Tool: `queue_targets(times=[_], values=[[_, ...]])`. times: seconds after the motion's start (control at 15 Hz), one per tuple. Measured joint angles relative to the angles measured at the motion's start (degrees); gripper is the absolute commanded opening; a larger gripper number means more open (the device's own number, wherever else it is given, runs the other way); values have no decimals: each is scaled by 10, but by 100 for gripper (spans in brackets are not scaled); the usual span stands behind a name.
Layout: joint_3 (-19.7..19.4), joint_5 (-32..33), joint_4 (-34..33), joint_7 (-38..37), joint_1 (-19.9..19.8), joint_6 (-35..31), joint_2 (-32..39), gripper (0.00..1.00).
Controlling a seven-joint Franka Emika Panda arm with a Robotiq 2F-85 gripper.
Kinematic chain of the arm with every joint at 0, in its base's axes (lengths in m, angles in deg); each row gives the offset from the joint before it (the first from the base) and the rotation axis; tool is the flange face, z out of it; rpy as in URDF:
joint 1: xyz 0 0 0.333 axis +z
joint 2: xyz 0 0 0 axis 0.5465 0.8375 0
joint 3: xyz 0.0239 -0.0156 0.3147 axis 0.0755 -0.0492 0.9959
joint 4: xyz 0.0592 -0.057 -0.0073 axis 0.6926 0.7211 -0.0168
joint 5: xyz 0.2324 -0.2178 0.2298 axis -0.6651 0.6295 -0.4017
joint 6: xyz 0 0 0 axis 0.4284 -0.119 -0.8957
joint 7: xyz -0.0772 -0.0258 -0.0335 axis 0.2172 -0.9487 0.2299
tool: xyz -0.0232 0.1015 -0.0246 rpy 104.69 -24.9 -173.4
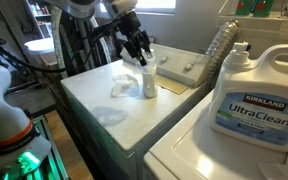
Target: Take the caps off the containers
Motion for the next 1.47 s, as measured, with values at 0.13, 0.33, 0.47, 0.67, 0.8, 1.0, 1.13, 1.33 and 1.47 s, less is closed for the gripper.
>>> queue_targets(times=[0.13, 0.33, 0.47, 0.67, 0.8, 1.0, 1.13, 1.33, 1.47], values=[[14, -1, 5, 31, 9, -4, 7, 44], [40, -2, 40, 43, 23, -23, 19, 44], [53, 2, 71, 37, 23, -30, 24, 44], [65, 32, 116, 5, 15, -39, 23, 44], [71, 57, 145, -25, 6, -45, 22, 44], [76, 88, 182, -72, -5, -65, 22, 44], [79, 109, 198, -107, -11, -74, 22, 44], [82, 159, 211, -163, -22, -97, 23, 44], [81, 170, 217, -185, -23, -133, 28, 44]])
